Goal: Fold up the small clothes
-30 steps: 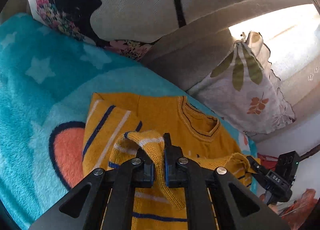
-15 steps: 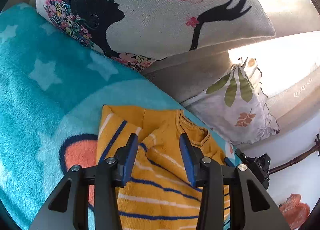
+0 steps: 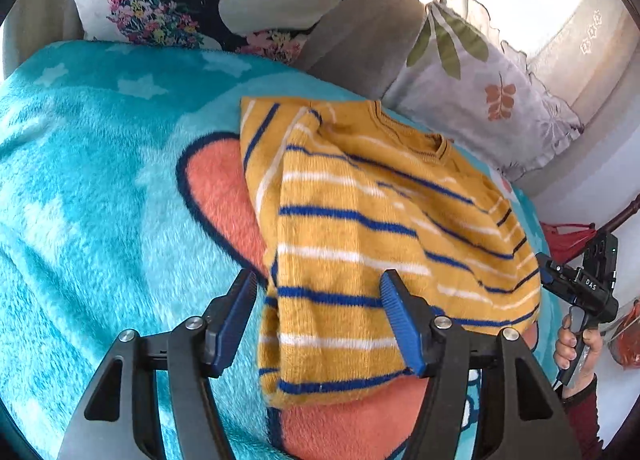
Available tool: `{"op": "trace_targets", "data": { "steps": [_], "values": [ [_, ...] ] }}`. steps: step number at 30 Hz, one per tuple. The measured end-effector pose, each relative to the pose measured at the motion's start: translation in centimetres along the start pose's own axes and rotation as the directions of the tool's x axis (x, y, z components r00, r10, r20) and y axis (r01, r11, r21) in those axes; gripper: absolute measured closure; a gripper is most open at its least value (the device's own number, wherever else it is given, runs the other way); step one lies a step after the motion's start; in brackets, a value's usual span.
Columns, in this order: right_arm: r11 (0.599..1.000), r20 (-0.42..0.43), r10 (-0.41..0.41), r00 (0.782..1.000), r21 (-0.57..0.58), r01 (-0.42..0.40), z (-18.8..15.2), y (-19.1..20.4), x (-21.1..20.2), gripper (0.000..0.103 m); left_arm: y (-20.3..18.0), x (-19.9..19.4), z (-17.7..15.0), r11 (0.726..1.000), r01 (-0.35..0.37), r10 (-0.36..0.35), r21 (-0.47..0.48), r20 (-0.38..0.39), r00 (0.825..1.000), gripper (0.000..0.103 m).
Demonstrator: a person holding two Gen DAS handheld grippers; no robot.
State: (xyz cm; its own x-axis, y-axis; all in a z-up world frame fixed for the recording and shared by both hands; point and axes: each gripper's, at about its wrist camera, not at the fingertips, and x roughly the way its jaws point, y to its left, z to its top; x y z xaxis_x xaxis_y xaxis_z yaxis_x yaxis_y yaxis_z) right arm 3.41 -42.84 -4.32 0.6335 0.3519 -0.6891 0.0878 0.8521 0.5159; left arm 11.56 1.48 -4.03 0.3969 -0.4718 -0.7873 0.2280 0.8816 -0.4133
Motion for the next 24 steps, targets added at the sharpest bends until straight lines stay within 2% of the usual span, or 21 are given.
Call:
{"op": "trace_targets", "data": {
  "steps": [1, 2, 3, 4, 6, 8, 10, 13, 14, 16, 19, 20, 22, 24],
  "values": [
    [1.0, -0.002, 0.001, 1.0, -0.022, -0.001, -0.6, 0.2, 0.1, 0.039, -0.4, 0.6, -0.4, 1.0, -0.009, 0.01, 0.019, -0.032, 0.999, 0.063],
    [0.998, -0.012, -0.016, 1.0, -0.057, 0.015, -0.9, 0.8, 0.3, 0.063, -0.8, 1.1, -0.4, 0.998, -0.046, 0.049, 0.048, -0.058, 0.997, 0.09],
    [0.997, -0.039, -0.022, 0.999, -0.08, 0.019, -1.0, 1.1, 0.5, 0.08, -1.2, 0.9, -0.2, 0.994, -0.084, 0.088, 0.067, -0.061, 0.994, 0.09],
    [0.997, -0.058, -0.022, 0.998, -0.071, 0.018, -0.9, 1.1, 0.5, 0.088, -1.3, 0.3, 0.2, 0.993, -0.096, 0.1, 0.064, -0.054, 0.993, 0.096],
    [0.993, -0.047, -0.081, 0.996, -0.087, 0.077, -0.5, 1.3, 0.0, 0.088, -1.4, -1.2, 1.2, 0.991, -0.12, 0.123, 0.064, -0.032, 0.992, 0.097],
    [0.985, -0.035, -0.131, 0.991, -0.117, 0.126, -0.3, 1.6, -0.2, 0.088, -1.6, -2.4, 1.2, 0.979, -0.183, 0.184, 0.085, 0.002, 0.983, 0.096],
    [0.969, -0.028, -0.199, 0.98, -0.152, 0.193, -0.8, 1.9, 0.1, 0.087, -1.2, -2.4, 0.5, 0.974, -0.208, 0.21, 0.086, -0.007, 0.978, 0.096],
    [0.954, -0.013, -0.253, 0.967, -0.168, 0.247, -1.4, 2.2, 0.1, 0.077, 0.0, -2.0, -0.7, 0.973, -0.219, 0.221, 0.075, -0.029, 0.975, 0.094],
    [0.954, 0.0, -0.256, 0.967, -0.16, 0.253, -1.4, 2.4, -0.5, 0.073, 0.5, -2.2, -0.9, 0.972, -0.225, 0.227, 0.068, -0.025, 0.974, 0.094],
    [0.955, 0.026, -0.257, 0.966, -0.145, 0.258, -1.3, 2.8, -1.9, 0.072, 1.5, -3.1, -1.2, 0.975, -0.219, 0.219, 0.04, -0.012, 0.976, 0.093],
    [0.937, 0.096, -0.292, 0.952, -0.169, 0.305, -0.9, 4.2, -4.3, 0.07, 2.3, -4.7, -1.1, 0.982, -0.189, 0.19, -0.014, 0.026, 0.982, 0.086],
    [0.933, 0.113, -0.294, 0.949, -0.183, 0.31, -0.8, 5.0, -4.8, 0.069, 2.3, -5.3, -1.1, 0.98, -0.199, 0.201, -0.025, 0.051, 0.978, 0.086],
    [0.935, 0.123, -0.26, 0.958, -0.214, 0.282, -0.7, 6.9, -5.2, 0.067, 2.1, -6.0, -1.0, 0.979, -0.203, 0.206, -0.035, 0.106, 0.973, 0.085],
    [0.942, 0.101, -0.2, 0.975, -0.255, 0.22, -0.8, 9.3, -4.3, 0.066, 2.3, -6.1, -0.9, 0.988, -0.145, 0.151, -0.056, 0.127, 0.98, 0.076]
  ]
}}
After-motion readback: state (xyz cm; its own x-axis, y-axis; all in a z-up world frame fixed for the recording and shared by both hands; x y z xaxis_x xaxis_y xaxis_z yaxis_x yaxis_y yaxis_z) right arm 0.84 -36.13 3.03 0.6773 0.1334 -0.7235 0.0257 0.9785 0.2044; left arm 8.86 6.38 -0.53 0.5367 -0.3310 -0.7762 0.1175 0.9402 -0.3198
